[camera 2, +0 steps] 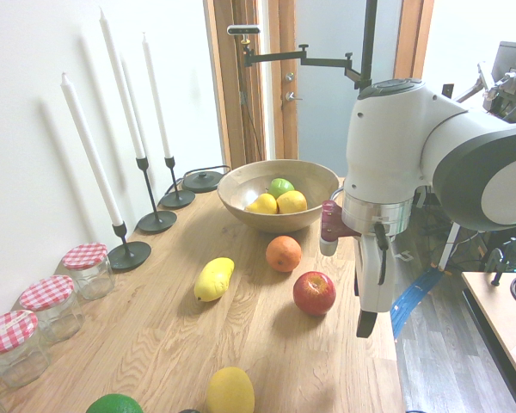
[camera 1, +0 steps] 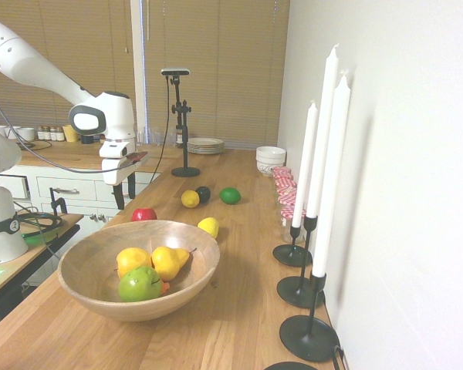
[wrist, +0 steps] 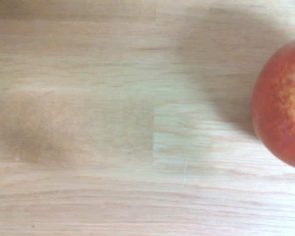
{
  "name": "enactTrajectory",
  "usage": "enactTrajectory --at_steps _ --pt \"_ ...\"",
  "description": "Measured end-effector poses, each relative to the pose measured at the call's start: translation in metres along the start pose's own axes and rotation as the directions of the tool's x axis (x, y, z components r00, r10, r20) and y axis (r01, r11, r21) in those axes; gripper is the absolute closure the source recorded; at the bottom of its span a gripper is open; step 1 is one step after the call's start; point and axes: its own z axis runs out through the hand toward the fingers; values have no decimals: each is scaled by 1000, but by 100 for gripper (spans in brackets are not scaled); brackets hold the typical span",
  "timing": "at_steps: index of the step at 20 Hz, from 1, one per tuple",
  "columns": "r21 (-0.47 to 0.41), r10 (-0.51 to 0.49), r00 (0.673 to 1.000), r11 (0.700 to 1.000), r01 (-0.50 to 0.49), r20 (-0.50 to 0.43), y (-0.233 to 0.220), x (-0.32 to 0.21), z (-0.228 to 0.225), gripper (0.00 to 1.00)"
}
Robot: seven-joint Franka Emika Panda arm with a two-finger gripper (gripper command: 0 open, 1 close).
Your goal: Take green apple out of the basket
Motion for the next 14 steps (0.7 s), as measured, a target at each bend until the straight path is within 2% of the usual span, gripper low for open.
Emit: enactTrajectory --at_steps 6,10,14 --pt "23 20 1000 1000 -19 -20 -1 13 -12 0" --pt "65 71 995 996 -67 -63 10 56 -51 0" --pt "85 132 988 989 -125 -81 42 104 -91 0"
